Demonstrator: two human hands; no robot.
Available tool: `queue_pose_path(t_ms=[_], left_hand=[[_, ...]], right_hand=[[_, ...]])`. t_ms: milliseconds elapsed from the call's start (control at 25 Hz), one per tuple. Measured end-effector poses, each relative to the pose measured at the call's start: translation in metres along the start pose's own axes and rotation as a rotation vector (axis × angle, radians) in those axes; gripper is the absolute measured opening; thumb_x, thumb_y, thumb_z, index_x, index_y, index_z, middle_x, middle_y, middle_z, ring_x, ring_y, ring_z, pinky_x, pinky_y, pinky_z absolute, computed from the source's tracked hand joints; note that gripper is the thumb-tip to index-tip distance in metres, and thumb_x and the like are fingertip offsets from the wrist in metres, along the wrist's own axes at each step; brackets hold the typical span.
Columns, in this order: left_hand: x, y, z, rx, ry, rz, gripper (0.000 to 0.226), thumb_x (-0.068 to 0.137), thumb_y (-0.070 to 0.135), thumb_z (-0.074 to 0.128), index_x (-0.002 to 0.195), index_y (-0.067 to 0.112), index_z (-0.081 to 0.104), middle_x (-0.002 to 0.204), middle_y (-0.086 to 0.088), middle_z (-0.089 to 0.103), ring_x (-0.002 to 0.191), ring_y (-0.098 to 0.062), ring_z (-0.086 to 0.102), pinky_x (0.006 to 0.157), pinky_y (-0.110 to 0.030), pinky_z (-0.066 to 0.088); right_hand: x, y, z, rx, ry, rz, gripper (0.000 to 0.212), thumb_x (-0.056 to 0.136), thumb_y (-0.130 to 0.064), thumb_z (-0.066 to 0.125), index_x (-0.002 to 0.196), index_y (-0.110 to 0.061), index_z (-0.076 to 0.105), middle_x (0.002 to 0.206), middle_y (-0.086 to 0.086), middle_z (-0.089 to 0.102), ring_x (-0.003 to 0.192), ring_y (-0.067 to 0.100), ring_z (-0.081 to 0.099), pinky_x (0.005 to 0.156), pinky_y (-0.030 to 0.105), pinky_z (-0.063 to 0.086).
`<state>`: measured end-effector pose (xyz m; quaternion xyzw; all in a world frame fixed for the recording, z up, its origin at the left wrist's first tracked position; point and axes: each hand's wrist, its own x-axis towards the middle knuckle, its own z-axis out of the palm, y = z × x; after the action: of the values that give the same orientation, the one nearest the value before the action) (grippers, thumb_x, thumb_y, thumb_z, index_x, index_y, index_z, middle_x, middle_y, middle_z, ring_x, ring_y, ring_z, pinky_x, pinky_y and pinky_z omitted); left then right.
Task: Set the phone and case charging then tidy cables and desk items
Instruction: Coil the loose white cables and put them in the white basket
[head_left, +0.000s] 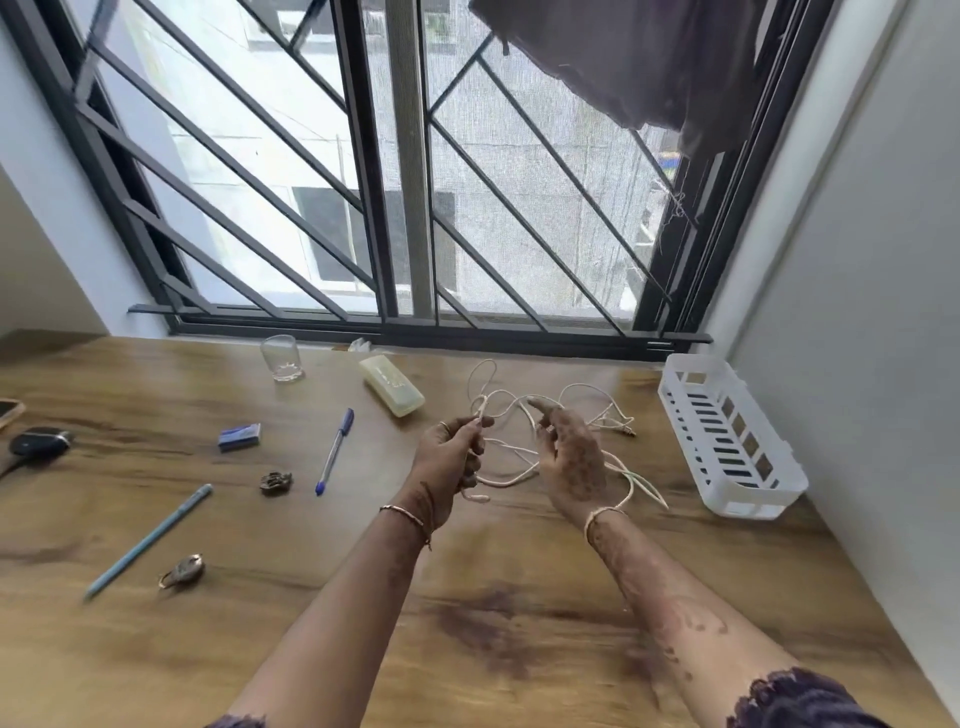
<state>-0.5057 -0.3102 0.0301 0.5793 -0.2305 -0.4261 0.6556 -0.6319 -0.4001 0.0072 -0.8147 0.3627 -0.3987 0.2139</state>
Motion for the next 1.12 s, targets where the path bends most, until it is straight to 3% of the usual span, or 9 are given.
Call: queue_pose_path(t_ms=[120, 280, 480, 600, 720, 840, 1000, 1120], left_hand=[[0.002, 0.014, 0.002, 0.028, -0.044, 0.006, 0.02, 0.097, 0.014, 0.047, 0.092, 0.012, 0.066, 0.054, 0.005, 0.044, 0.037, -0.004, 0.03, 0.035, -0.013, 0.02], [0.001, 0.032, -0.002, 0.06, -0.068, 0.03, 0.016, 0.098, 0.019, 0.047, 0.093, 0.013, 0.061, 0.047, 0.009, 0.043, 0.038, -0.003, 0.032, 0.036, -0.013, 0.023], [-0.006, 0.045, 0.0, 0.032, -0.07, 0.073, 0.04, 0.097, 0.032, 0.05, 0.059, 0.018, 0.045, 0.039, 0.012, 0.033, 0.034, -0.004, 0.027, 0.037, -0.016, 0.021], [-0.007, 0.047, 0.008, -0.031, -0.078, 0.154, 0.044, 0.096, 0.031, 0.052, 0.054, 0.02, 0.042, 0.042, 0.009, 0.031, 0.037, -0.007, 0.025, 0.043, -0.021, 0.017], [-0.004, 0.053, 0.01, -0.14, -0.081, 0.223, 0.038, 0.097, 0.033, 0.048, 0.062, 0.02, 0.05, 0.049, 0.006, 0.035, 0.044, -0.009, 0.032, 0.048, -0.025, 0.02], [0.0, 0.065, 0.012, -0.311, -0.099, 0.215, 0.033, 0.101, 0.03, 0.037, 0.086, 0.011, 0.058, 0.057, 0.004, 0.043, 0.05, -0.009, 0.044, 0.047, -0.02, 0.04], [0.001, 0.08, 0.018, -0.341, -0.202, 0.266, 0.038, 0.103, 0.03, 0.029, 0.1, 0.008, 0.061, 0.071, -0.001, 0.06, 0.064, -0.012, 0.063, 0.068, -0.028, 0.051], [0.004, 0.09, 0.021, -0.419, -0.228, 0.269, 0.039, 0.102, 0.031, 0.029, 0.107, 0.009, 0.061, 0.092, -0.008, 0.071, 0.091, -0.021, 0.068, 0.087, -0.036, 0.052]], right_hand=[[0.022, -0.03, 0.005, 0.033, -0.104, -0.159, 0.051, 0.093, -0.005, 0.049, 0.138, -0.028, 0.047, 0.099, 0.002, 0.071, 0.079, 0.018, 0.066, 0.075, 0.029, 0.052], [0.039, -0.042, 0.01, -0.044, -0.075, -0.238, 0.039, 0.091, -0.011, 0.054, 0.127, -0.026, 0.059, 0.107, 0.001, 0.072, 0.089, 0.019, 0.068, 0.083, 0.029, 0.052], [0.06, -0.047, 0.005, -0.1, 0.015, -0.264, 0.04, 0.092, -0.025, 0.058, 0.132, -0.027, 0.054, 0.109, 0.003, 0.071, 0.091, 0.021, 0.067, 0.081, 0.03, 0.05], [0.065, -0.046, 0.002, -0.151, 0.007, -0.276, 0.043, 0.093, -0.031, 0.057, 0.135, -0.028, 0.05, 0.114, 0.0, 0.069, 0.094, 0.019, 0.066, 0.082, 0.03, 0.052], [0.065, -0.041, 0.0, -0.217, 0.051, -0.231, 0.034, 0.093, -0.038, 0.053, 0.126, -0.029, 0.055, 0.103, -0.002, 0.072, 0.082, 0.02, 0.068, 0.071, 0.033, 0.054], [0.058, -0.038, 0.003, -0.233, 0.075, -0.217, 0.021, 0.093, -0.035, 0.052, 0.112, -0.026, 0.055, 0.1, -0.003, 0.068, 0.08, 0.022, 0.067, 0.064, 0.034, 0.055], [0.055, -0.039, 0.009, -0.271, 0.075, -0.26, 0.022, 0.09, -0.021, 0.059, 0.111, -0.017, 0.055, 0.101, 0.007, 0.056, 0.077, 0.026, 0.06, 0.062, 0.036, 0.053], [0.059, -0.042, 0.007, -0.381, 0.067, -0.387, 0.039, 0.086, -0.014, 0.063, 0.122, -0.02, 0.049, 0.102, 0.005, 0.056, 0.079, 0.024, 0.058, 0.065, 0.034, 0.052]])
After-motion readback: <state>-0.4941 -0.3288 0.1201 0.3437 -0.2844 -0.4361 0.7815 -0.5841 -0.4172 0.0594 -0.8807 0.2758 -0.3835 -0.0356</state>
